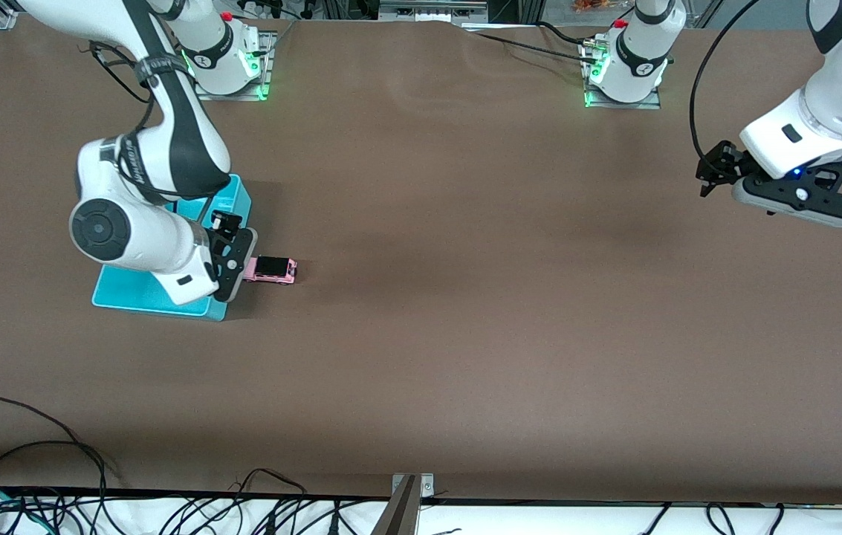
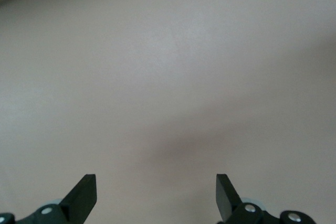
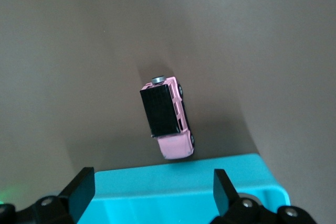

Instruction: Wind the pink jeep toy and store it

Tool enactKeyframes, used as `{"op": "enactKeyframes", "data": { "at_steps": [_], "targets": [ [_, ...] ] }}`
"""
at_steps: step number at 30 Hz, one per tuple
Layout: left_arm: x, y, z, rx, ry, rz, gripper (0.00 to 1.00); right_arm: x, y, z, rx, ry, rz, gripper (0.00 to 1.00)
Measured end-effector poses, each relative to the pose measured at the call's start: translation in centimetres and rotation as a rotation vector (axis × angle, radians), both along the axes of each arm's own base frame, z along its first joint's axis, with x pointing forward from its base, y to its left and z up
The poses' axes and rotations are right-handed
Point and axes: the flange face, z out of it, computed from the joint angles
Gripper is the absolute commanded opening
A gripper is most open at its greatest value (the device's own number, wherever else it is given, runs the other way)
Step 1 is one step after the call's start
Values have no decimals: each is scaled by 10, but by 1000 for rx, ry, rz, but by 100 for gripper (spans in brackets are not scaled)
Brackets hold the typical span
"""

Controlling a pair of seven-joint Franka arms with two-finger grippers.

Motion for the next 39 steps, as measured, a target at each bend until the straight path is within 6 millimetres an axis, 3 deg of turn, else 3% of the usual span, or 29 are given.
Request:
{"op": "enactKeyframes", "data": {
  "at_steps": [7, 15, 24, 27, 29, 31, 34, 39],
  "targets": [
    [2, 18, -4, -100, 10, 60, 100, -18, -2, -50, 17, -33, 61, 100],
    [3, 37, -6, -116, 12, 100, 100, -36, 1, -93, 40, -91, 137, 100],
    [6, 60, 1, -118, -17, 139, 100, -50, 11, -125, 53, -117, 163, 100],
    [6, 64, 5, -119, -26, 145, 100, -56, 12, -134, 57, -127, 174, 73],
    [5, 65, 7, -119, -29, 146, 100, -59, 11, -139, 61, -129, 198, 42],
    [4, 64, 8, -120, -31, 145, 100, -59, 11, -141, 66, -133, 229, 20],
    [4, 64, 9, -120, -32, 144, 100, -58, 10, -141, 71, -139, 259, 8],
    [4, 63, 9, -116, -32, 142, 100, -55, 10, -137, 76, -150, 277, 8]
  ]
}}
